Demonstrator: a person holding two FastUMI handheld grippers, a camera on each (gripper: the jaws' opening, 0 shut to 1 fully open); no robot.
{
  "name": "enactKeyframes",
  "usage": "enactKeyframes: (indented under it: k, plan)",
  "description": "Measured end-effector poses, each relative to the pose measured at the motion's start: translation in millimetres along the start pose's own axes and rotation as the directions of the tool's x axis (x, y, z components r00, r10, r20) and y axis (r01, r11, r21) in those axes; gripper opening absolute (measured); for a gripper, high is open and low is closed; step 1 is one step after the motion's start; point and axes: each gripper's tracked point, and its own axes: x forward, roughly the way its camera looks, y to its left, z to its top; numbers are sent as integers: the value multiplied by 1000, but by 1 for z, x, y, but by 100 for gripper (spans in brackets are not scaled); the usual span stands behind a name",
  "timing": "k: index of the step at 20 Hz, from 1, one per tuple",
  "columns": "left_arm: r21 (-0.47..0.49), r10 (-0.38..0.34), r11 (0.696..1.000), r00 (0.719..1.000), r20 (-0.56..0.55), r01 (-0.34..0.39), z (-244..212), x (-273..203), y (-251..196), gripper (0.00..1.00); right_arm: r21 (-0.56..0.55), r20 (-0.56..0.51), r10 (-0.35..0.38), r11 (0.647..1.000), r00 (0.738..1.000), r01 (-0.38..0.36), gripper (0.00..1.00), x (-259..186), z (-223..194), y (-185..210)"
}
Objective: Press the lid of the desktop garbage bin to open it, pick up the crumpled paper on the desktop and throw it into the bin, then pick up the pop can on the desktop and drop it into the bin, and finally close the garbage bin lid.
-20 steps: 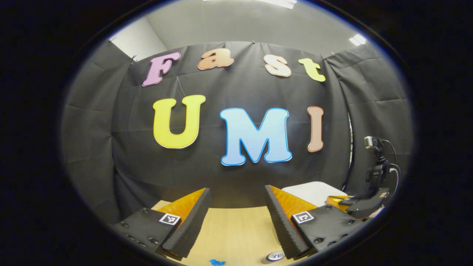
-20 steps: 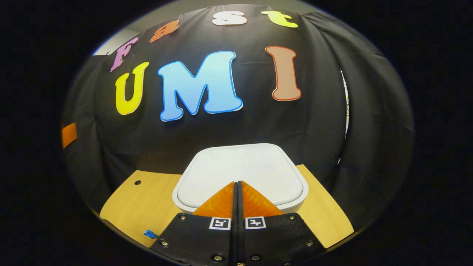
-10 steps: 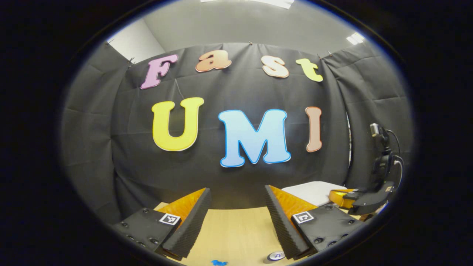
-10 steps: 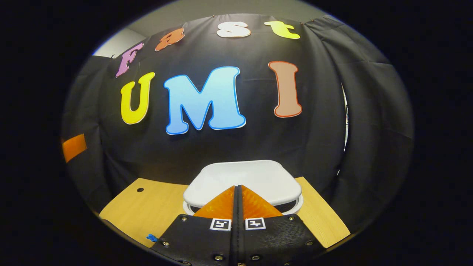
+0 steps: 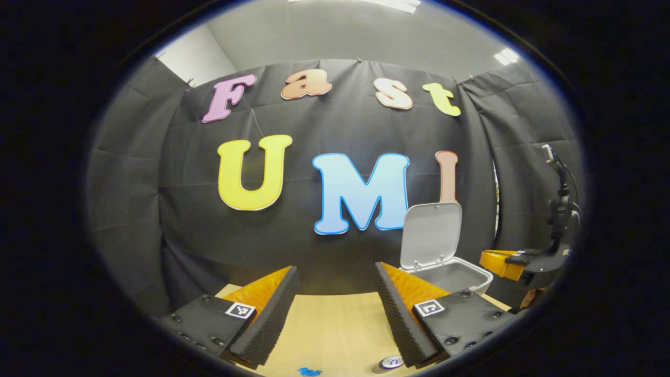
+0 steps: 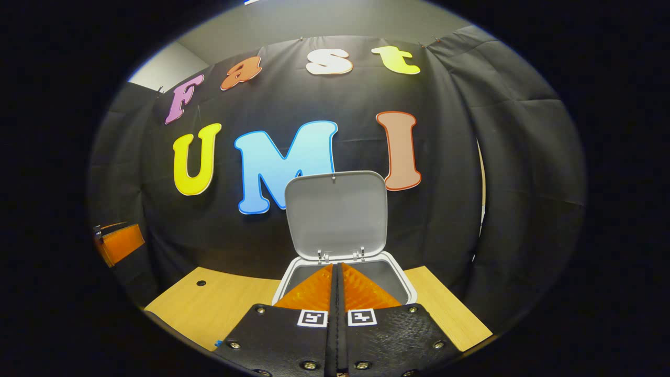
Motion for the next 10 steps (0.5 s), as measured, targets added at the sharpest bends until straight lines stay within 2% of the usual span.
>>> enactKeyframes:
  k: [3,6,7,9,10]
  plan:
    - [12,6,1000,1000,-18,-6,-12,2,5,94,-18,23,-2,1000,1000,3,0,-3,6,3]
    - [22,14,1000,999,-48,-13,-32,6,11,94,-23,29,27,999,999,-26,1,-5,8,12]
    - [26,17,1000,998,-58,-15,-39,7,13,94,-22,31,35,999,999,-34,10,-6,9,13]
    - [25,13,1000,996,-83,-11,-54,8,15,94,-19,38,48,999,998,-48,35,-6,11,17]
    - [24,12,1000,996,-91,-10,-59,9,17,95,-14,42,48,999,998,-48,57,-7,12,17]
